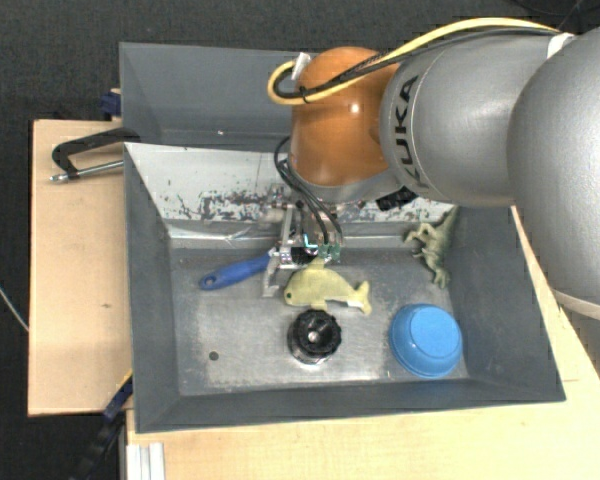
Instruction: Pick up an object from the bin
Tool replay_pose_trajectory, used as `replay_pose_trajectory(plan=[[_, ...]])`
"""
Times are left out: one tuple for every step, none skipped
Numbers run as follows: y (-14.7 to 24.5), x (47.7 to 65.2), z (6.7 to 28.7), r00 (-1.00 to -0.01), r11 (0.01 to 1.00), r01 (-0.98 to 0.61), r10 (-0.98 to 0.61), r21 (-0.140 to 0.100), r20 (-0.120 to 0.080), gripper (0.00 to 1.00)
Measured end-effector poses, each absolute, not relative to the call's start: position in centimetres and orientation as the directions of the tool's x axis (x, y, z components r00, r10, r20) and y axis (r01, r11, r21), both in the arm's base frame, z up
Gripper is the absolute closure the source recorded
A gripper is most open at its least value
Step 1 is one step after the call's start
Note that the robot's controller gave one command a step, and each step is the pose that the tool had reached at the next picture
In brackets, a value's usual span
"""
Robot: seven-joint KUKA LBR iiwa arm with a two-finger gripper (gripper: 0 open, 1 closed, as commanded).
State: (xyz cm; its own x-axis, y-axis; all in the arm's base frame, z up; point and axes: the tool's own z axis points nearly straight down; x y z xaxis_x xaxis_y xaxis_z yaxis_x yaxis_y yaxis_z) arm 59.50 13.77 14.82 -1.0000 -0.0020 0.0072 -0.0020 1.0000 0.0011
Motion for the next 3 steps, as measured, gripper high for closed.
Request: replay_pose_trajectory(plan=[[5.8, 58.6, 7.5, -1.0, 1.0, 0.014, 0.014, 0.008, -0.02, 0.0], [2.4, 54.6, 10.3, -0.999, 0.999, 0.046, 0.046, 0.0, -0.004, 0.0], [2.2, 54.4, 10.1, -0.933, 0.933, 0.36, 0.36, 0.002, 0.0, 0.0]])
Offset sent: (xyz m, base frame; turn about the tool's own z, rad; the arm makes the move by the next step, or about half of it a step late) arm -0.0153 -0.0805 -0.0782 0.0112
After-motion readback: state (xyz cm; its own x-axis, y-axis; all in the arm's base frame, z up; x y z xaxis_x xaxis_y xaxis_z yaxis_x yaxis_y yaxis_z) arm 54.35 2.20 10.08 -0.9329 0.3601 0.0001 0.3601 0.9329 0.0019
